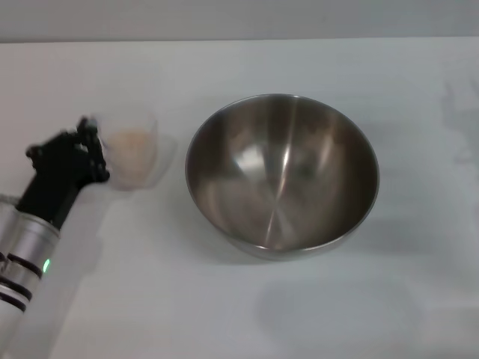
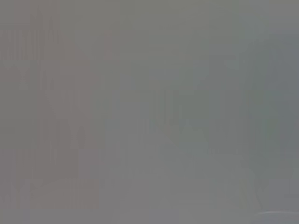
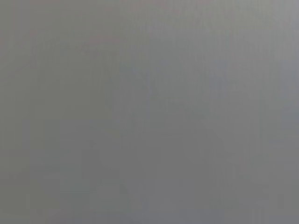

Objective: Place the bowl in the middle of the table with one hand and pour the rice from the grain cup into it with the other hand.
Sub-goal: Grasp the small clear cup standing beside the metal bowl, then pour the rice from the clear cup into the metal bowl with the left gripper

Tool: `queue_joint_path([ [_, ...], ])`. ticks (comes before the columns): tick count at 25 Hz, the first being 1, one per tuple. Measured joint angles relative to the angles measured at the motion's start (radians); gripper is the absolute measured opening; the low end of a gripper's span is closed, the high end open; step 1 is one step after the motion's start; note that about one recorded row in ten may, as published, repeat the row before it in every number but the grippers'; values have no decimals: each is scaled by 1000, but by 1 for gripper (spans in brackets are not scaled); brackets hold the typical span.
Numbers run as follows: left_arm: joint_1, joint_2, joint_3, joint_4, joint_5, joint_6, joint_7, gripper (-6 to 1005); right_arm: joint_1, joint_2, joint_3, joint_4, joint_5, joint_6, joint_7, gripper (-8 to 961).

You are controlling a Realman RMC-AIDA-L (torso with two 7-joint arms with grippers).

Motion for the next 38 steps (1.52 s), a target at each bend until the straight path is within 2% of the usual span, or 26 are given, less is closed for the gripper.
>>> queue_joint_path([
  [1,-5,0,-2,-1,0,44,36,44,1,0,0,0,0,0,0,428],
  [2,-19,0,-5,-11,3,131,144,41,5,0,0,0,1,0,0,429],
  [4,-28,1,-2,-20,5,161,205,36,6,-1,0,0,1,0,0,429],
  [6,-47,1,9,-43,19,211,377,33,10,-2,0,0,2,-1,-5,429],
  [7,-62,1,16,-63,53,231,556,32,14,-3,0,0,2,-1,-8,429],
  [8,-62,1,16,-63,53,231,556,30,14,-3,0,0,2,-1,-8,429],
  [9,-67,1,16,-74,79,234,653,29,17,-4,1,0,3,-1,-9,429],
  [10,-73,0,18,-91,133,234,823,28,21,-6,2,0,4,-1,-9,429],
  [11,-73,0,18,-91,133,234,823,29,21,-6,2,0,4,-1,-9,429],
  [12,-77,0,20,-101,185,228,967,31,25,-7,6,0,4,3,-9,429],
  [13,-77,0,20,-101,185,228,967,32,25,-7,6,0,4,3,-9,429],
  [16,-79,0,25,-109,260,214,1143,36,31,-9,15,0,4,5,-9,429],
  [17,-77,0,36,-119,290,194,1249,37,35,-10,16,1,4,5,-10,429],
  [19,-75,0,44,-124,300,184,1289,39,36,-10,17,1,4,6,-10,429],
  [22,-73,0,83,-130,310,151,1461,43,40,-12,17,2,5,6,-10,429],
  [24,-72,0,90,-130,310,149,1497,46,40,-12,17,2,5,6,-10,429],
  [25,-71,0,103,-130,311,148,1579,47,41,-12,17,2,5,6,-10,429],
  [26,-71,0,103,-130,311,148,1579,48,41,-12,17,2,5,6,-10,429],
  [30,-70,0,123,-131,318,136,1758,53,42,-12,17,2,5,7,-10,429],
  [38,-69,0,131,-130,319,129,1852,63,45,-12,17,2,6,7,-11,429],
])
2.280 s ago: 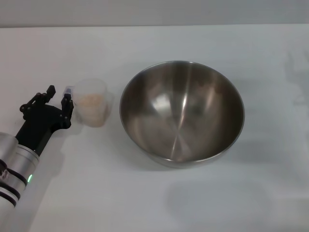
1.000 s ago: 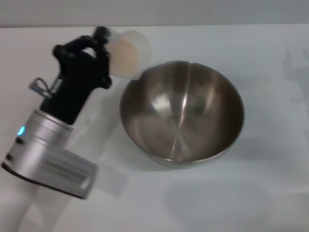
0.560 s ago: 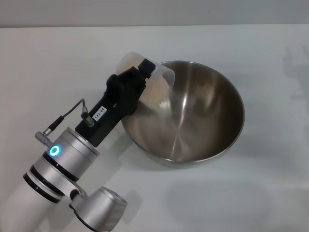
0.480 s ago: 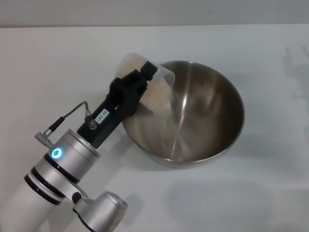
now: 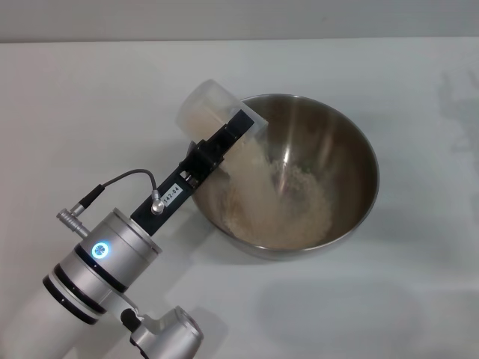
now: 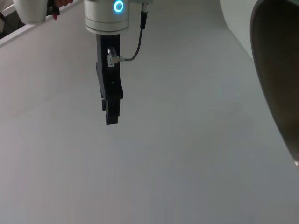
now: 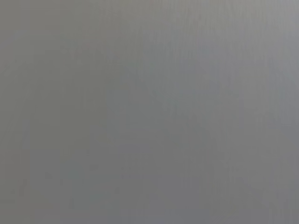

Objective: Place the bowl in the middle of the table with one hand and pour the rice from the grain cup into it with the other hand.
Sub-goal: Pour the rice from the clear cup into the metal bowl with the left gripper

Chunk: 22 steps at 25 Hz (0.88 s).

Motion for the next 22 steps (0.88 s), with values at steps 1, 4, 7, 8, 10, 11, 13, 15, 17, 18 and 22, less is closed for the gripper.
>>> queue_joint_path([
  [1,1,0,0,-1,0,1,3,65,0,0,0,0,0,0,0,429],
  [4,3,0,-1,-4,0,2,9,68,2,0,0,0,0,0,-1,430],
  [7,3,0,-4,-5,0,2,10,72,3,0,0,0,0,0,-2,430],
  [8,3,0,-4,-5,0,2,10,73,3,0,0,0,0,0,-2,430],
  [10,3,0,-5,-5,0,2,10,76,3,0,3,0,0,0,-2,430],
  [11,2,0,-7,-5,-1,2,10,77,3,0,3,0,0,0,-2,430],
  [13,-2,0,-16,-3,-5,2,10,80,4,-1,8,0,0,0,-2,430],
  [15,-5,1,-9,-3,-6,-5,4,82,5,-2,12,0,0,0,-2,430],
  [17,-5,0,69,-16,2,-35,-5,85,7,-3,13,0,0,0,-2,430],
  [18,-5,0,69,-16,2,-35,-5,86,7,-3,13,0,0,0,-2,430],
  [22,-3,1,5,-25,-5,-39,-6,91,10,-3,13,5,0,0,-2,430],
])
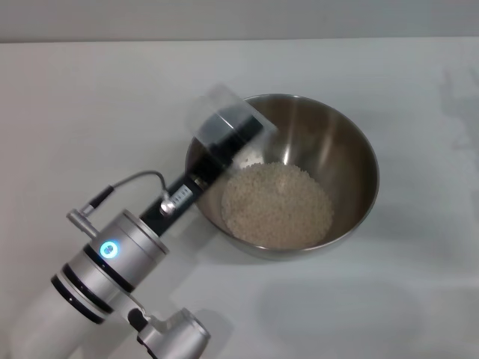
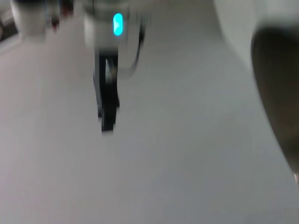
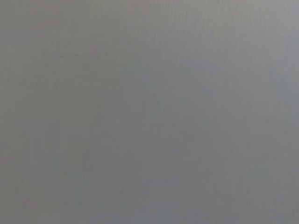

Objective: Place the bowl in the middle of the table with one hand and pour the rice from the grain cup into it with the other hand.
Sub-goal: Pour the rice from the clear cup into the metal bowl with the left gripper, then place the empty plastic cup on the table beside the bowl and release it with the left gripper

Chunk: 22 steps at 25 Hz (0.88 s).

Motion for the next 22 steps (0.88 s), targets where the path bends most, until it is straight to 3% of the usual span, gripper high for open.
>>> queue_joint_path([
  [5,1,-1,40,0,6,-21,7,97,7,-1,-1,4,0,0,0,430],
  [7,2,1,2,0,-5,-22,11,100,7,-1,-1,4,0,0,0,430],
  [14,8,0,3,-22,-13,-13,-39,109,11,-2,-1,11,-5,2,0,430],
  [15,15,0,-33,-50,-34,11,-153,110,14,-2,-1,15,-5,3,0,430],
  [17,19,0,-51,-61,-41,27,-217,112,16,-2,-1,17,-4,3,0,430],
  [20,46,0,-119,-106,-110,70,-592,116,18,-3,0,18,-2,3,0,430],
  [21,46,0,-119,-106,-110,70,-592,118,18,-3,0,18,-2,3,0,429],
  [22,52,0,-129,-117,-155,70,-702,119,18,-3,-1,18,-1,3,0,429],
])
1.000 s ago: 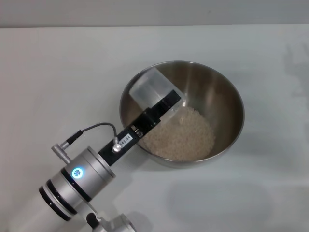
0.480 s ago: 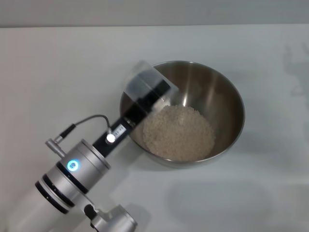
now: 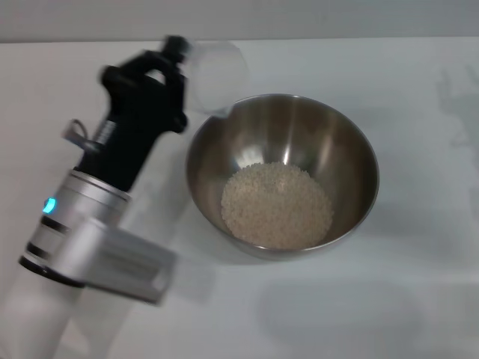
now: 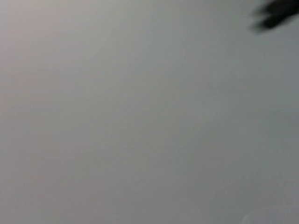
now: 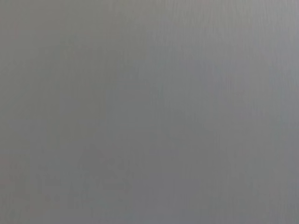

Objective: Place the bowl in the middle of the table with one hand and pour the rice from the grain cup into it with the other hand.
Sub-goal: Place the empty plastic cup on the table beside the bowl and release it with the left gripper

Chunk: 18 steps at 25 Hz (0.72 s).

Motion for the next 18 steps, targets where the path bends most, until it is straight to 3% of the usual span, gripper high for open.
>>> queue_joint_path([
  [5,-18,1,-24,24,-305,-88,-484,125,1,2,0,-3,0,0,5,429],
  [7,-24,2,-36,39,-334,-115,-539,128,1,3,0,-3,0,0,5,429],
  [10,-34,4,-79,110,-365,-229,-781,131,0,4,0,-4,-4,-1,5,429],
  [18,-37,1,-95,140,-367,-369,-935,141,0,5,0,-2,-4,-4,6,429],
])
